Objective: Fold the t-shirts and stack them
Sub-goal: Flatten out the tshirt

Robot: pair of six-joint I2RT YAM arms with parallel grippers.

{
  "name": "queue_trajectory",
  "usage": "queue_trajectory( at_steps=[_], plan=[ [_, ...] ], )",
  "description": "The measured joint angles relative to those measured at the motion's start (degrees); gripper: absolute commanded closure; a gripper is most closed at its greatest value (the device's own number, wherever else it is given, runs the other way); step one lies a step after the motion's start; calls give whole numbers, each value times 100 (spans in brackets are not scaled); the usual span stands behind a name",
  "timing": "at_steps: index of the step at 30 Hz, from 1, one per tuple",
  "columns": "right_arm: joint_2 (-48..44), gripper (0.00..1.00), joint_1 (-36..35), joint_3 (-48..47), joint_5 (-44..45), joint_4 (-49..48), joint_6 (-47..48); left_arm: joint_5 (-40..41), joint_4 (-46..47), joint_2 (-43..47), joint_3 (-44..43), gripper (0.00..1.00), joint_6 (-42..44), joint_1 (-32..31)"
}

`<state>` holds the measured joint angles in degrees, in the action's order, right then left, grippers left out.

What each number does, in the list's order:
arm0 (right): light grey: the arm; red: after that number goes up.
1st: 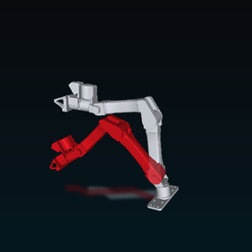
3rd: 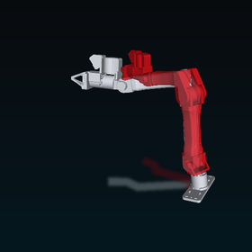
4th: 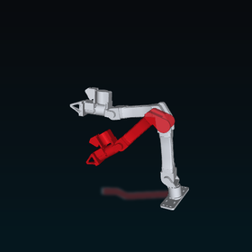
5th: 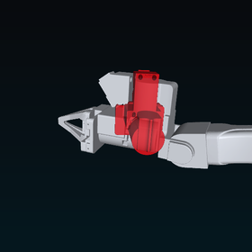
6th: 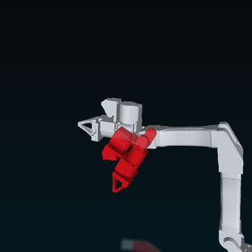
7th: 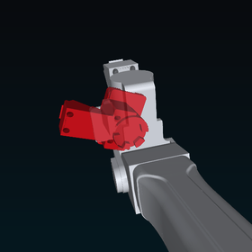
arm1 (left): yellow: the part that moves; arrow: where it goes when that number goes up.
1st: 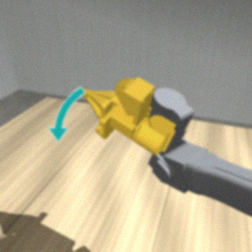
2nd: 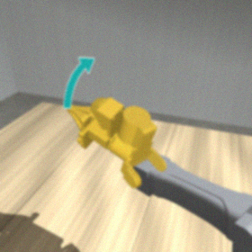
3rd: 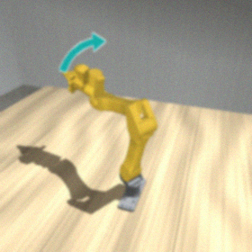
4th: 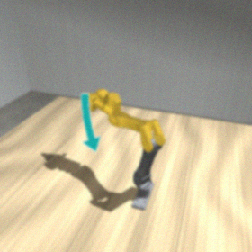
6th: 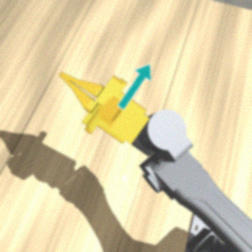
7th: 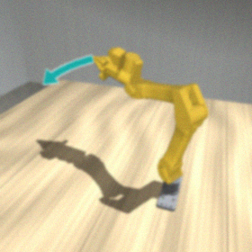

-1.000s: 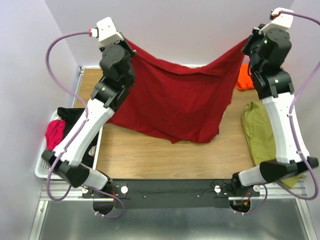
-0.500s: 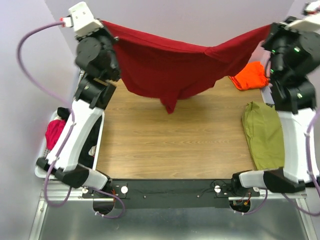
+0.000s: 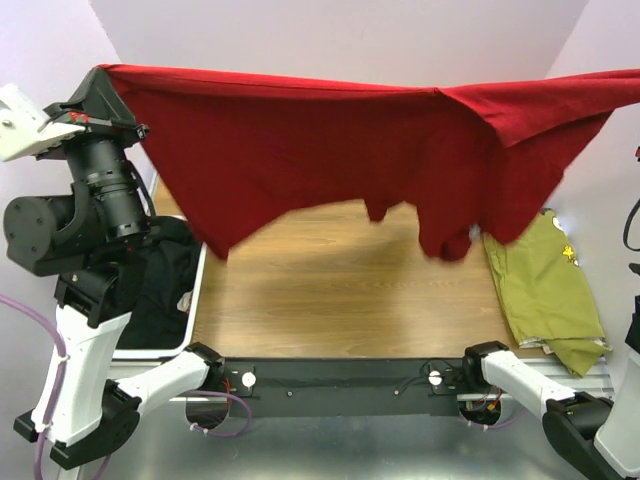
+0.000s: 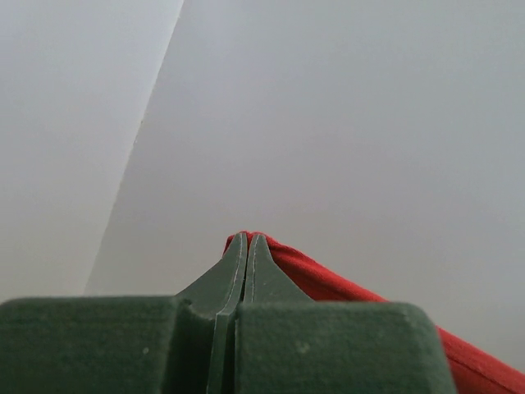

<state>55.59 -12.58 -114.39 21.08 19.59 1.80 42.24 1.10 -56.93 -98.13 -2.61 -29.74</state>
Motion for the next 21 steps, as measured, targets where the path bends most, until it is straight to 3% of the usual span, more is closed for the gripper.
queue_trajectory(
  at_steps=[8, 13, 21],
  plan=[
    [214, 99, 0, -59, -142, 4, 50, -243, -33, -297, -138, 100, 31, 0],
    [509, 99, 0, 649, -66, -258, 70, -227, 105, -811, 136, 100, -28, 0],
    [1735, 99, 2, 2551, 426, -1504, 83, 310, 426, -3062, 1294, 100, -835, 46]
  ],
)
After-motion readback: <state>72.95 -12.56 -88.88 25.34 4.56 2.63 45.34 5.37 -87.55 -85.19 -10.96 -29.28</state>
